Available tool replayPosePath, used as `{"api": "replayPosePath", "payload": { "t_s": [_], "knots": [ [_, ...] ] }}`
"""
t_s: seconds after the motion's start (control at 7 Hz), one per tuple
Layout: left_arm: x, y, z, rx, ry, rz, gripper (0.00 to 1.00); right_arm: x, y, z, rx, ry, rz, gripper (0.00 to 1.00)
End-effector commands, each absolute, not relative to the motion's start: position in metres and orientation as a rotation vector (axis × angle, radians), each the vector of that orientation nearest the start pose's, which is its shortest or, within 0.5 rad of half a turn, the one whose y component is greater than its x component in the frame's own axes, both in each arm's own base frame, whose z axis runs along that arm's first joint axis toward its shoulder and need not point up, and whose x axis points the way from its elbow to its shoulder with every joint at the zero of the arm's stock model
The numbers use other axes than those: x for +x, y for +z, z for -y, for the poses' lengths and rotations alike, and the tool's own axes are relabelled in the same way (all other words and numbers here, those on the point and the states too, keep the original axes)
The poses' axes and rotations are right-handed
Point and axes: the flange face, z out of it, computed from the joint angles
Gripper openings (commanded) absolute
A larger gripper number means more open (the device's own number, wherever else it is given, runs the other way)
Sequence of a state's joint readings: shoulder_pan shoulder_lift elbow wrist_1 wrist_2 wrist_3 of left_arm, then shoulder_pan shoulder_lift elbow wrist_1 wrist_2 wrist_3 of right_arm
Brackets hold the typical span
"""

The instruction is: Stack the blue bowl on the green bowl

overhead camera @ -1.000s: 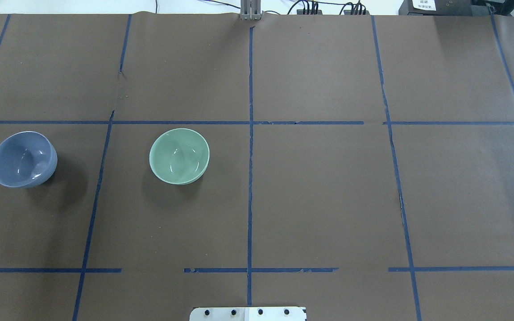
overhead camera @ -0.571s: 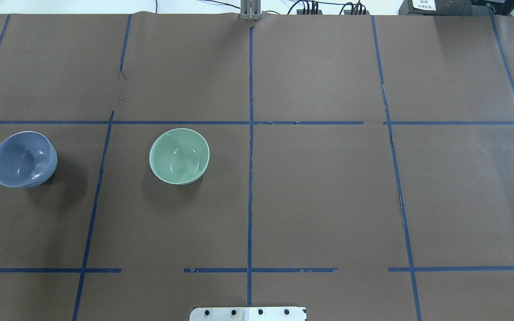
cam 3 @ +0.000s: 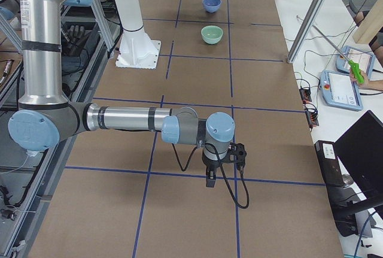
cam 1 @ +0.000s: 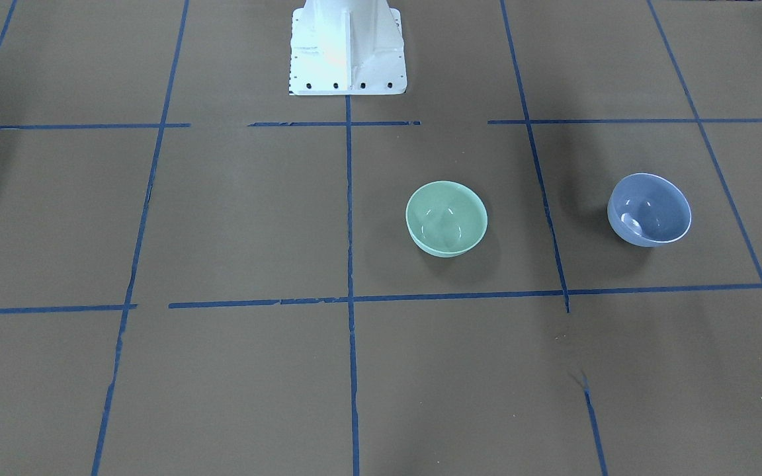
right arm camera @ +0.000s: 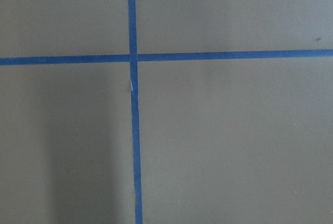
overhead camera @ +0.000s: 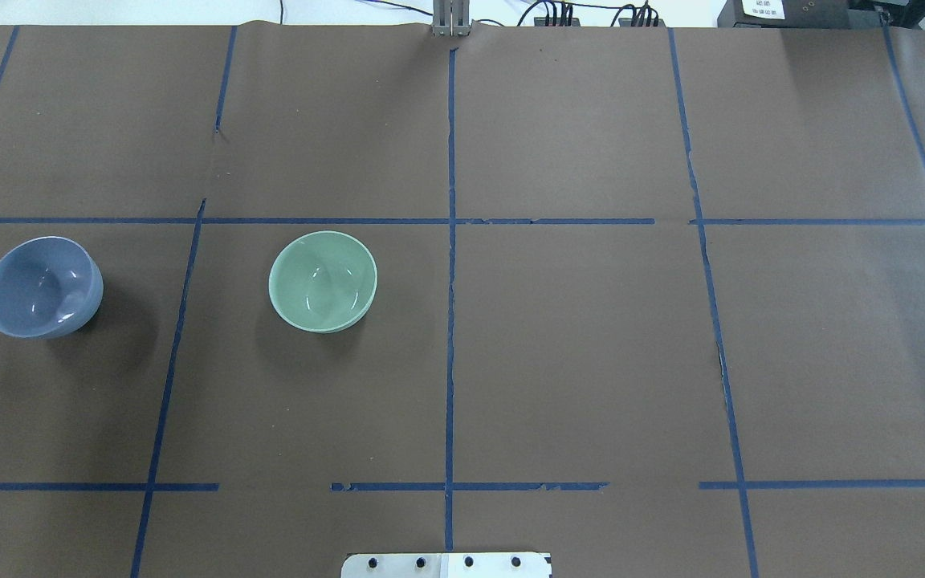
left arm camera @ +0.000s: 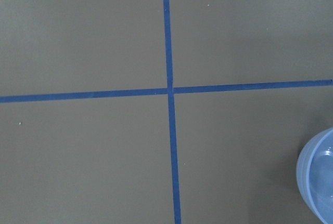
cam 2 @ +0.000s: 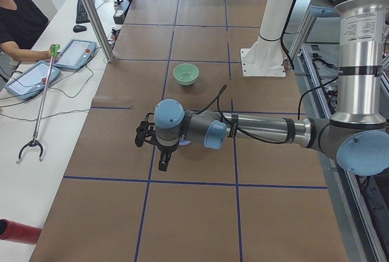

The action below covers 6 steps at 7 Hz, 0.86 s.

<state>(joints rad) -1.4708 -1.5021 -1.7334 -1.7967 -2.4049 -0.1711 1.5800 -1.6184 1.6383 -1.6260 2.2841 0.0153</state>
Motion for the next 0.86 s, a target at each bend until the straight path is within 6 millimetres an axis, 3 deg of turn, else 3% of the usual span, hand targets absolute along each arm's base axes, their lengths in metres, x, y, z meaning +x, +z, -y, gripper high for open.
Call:
{"api": "replayPosePath", "payload": {
  "t_s": [0.0, 0.14, 0.57, 0.71],
  "knots": [
    [0.098, 0.535, 0.473, 0.117, 0.015, -0.848, 1.00, 0.073, 0.658, 0.468, -0.035, 0.038, 0.713, 1.00],
    [0.126, 0.542, 0.467, 0.111, 0.024, -0.854, 1.00, 0.072, 0.658, 0.468, -0.036, 0.036, 0.713, 1.00],
    [0.177, 0.592, 0.459, 0.120, 0.014, -0.840, 1.00, 0.072, 0.658, 0.468, -0.036, 0.036, 0.713, 1.00],
    [0.177, 0.605, 0.461, 0.145, 0.009, -0.826, 1.00, 0.072, 0.658, 0.468, -0.036, 0.036, 0.713, 1.00]
  ]
}}
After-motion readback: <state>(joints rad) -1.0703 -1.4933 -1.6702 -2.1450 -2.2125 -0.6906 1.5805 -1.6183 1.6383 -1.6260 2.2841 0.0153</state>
